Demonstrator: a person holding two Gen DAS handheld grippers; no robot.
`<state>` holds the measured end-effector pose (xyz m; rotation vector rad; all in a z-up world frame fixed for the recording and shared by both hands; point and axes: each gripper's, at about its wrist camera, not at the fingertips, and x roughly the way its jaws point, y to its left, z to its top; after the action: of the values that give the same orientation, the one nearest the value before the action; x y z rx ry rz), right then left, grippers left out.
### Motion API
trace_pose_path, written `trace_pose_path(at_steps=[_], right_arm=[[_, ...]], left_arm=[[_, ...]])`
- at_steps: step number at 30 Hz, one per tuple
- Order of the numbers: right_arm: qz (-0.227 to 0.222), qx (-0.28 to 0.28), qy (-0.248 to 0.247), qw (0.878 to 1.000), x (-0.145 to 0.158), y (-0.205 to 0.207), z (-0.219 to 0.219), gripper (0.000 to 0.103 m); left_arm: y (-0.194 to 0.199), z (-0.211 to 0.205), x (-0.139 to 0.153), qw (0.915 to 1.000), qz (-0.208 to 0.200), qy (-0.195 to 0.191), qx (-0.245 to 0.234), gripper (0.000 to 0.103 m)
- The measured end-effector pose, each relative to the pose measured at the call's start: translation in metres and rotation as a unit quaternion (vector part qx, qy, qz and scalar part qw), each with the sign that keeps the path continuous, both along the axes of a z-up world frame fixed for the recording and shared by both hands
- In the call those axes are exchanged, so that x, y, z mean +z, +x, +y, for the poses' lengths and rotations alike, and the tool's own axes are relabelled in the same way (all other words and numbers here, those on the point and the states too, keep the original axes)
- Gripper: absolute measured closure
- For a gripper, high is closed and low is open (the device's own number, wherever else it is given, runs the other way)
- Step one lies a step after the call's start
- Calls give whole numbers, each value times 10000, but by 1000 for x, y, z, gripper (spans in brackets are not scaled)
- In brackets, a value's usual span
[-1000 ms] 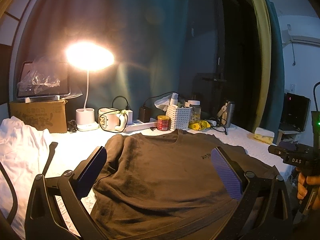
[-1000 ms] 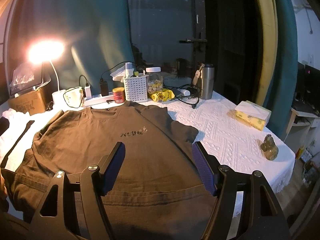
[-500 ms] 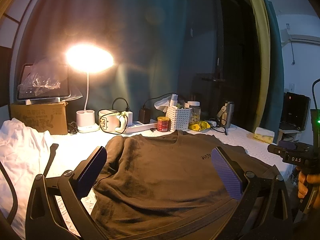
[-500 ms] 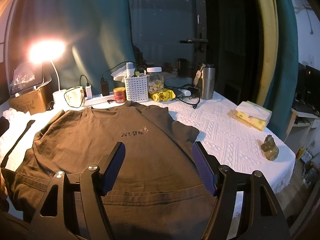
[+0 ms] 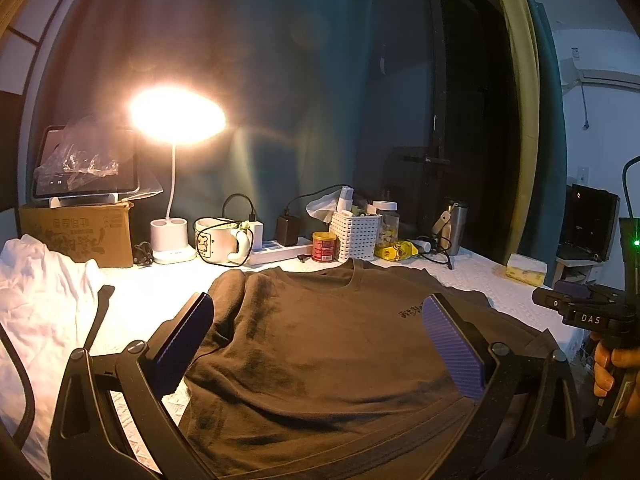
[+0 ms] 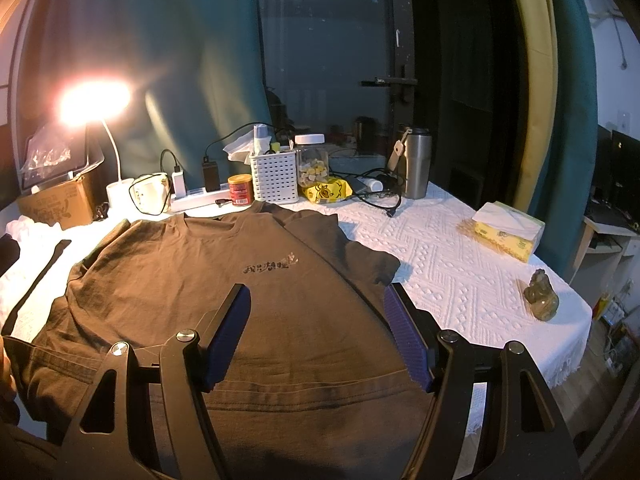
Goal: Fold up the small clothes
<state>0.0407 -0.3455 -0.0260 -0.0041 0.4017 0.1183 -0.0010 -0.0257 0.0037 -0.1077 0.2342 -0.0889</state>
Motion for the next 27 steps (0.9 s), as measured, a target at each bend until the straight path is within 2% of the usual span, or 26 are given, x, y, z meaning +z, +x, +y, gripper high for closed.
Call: trace_pose_path(at_steps=[21, 27], right_arm=[[26, 29, -20, 10000, -4, 1, 3, 30], [97, 0, 9, 10000, -9, 13, 2, 30]], left_arm=[[1, -3, -2, 10000, 26, 10, -14, 0], [8, -8, -3, 9999, 77, 81, -31, 0]])
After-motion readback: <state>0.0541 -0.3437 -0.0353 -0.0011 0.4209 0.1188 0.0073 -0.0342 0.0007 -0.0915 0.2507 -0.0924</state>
